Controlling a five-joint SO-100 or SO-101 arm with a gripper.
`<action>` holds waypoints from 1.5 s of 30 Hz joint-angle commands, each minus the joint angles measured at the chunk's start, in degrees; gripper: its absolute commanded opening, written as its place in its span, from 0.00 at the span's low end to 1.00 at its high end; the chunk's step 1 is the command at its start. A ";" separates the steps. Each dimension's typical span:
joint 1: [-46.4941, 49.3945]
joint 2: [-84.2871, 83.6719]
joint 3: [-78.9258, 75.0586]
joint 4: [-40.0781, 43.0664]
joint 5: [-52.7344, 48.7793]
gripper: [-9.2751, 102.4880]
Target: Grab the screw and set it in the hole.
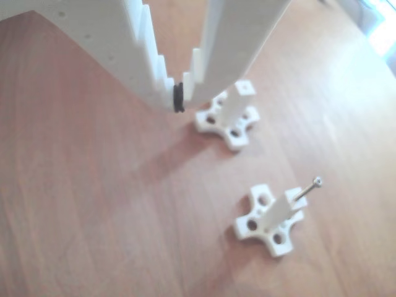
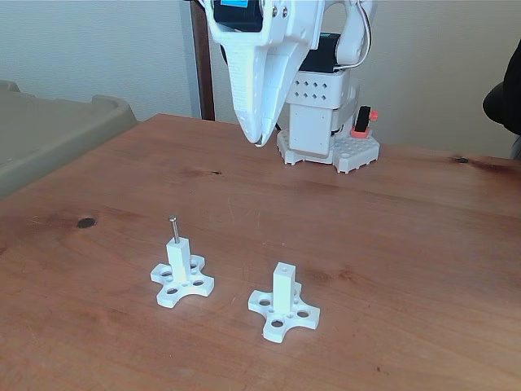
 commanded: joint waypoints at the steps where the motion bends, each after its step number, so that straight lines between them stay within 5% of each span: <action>1: 0.26 -1.85 -6.42 0.26 0.44 0.09; 11: 4.83 -22.85 -23.55 0.88 -1.76 0.15; 45: 4.92 -34.89 -31.11 -1.05 -2.72 0.17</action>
